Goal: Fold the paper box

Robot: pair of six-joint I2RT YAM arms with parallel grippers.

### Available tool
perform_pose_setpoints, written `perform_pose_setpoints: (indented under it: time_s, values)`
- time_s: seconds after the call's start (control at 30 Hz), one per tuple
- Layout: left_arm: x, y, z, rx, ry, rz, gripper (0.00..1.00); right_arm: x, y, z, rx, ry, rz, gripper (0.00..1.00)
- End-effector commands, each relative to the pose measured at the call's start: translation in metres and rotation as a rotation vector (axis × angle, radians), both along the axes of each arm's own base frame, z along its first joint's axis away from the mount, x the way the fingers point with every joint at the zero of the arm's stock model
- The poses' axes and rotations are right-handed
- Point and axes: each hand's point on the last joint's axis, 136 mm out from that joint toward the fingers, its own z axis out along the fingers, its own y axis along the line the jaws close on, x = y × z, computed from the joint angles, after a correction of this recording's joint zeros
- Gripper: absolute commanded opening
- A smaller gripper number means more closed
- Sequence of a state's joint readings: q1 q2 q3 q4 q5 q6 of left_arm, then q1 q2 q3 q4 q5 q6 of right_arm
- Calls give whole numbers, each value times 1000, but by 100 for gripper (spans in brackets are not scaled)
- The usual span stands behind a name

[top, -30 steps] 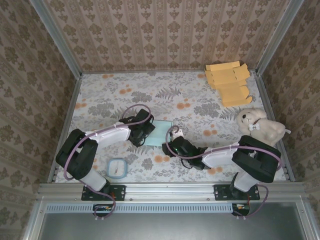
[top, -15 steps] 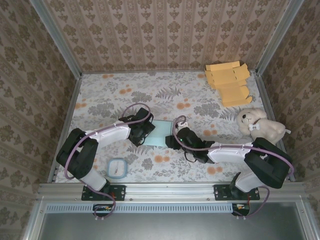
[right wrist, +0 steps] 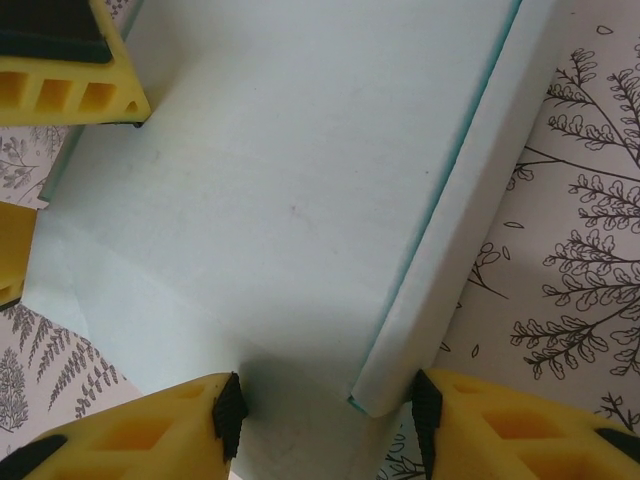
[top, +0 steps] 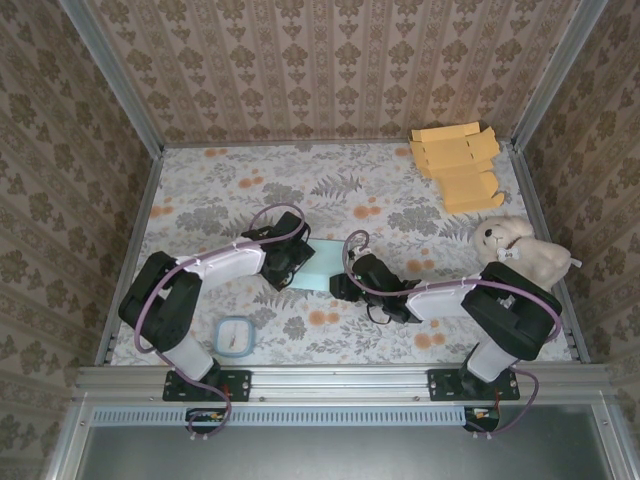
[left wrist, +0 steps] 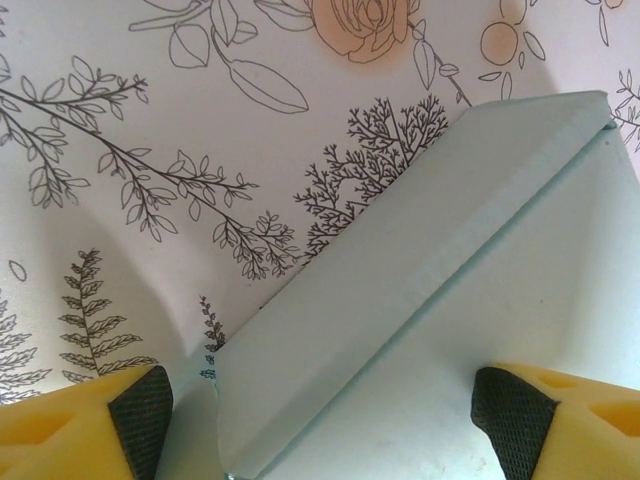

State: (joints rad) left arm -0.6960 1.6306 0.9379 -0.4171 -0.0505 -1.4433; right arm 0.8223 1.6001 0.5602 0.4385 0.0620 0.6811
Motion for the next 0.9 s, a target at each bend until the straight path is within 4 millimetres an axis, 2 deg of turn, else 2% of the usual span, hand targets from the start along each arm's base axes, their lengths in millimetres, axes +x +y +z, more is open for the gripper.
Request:
perform_pose_setpoints:
  time_s: [0.0, 0.43, 0.7, 0.87]
  values:
    - [-58, 18, -45, 108, 254, -64, 86, 3, 13, 9, 58, -12, 20, 51]
    - [-58, -1, -43, 56, 261, -94, 86, 2, 12, 15, 61, -15, 33, 52]
    - [-60, -18, -50, 12, 294, -119, 86, 2, 12, 12, 55, -12, 40, 51]
    - [-60, -25, -48, -1, 289, -129, 86, 2, 9, 9, 38, -16, 39, 50]
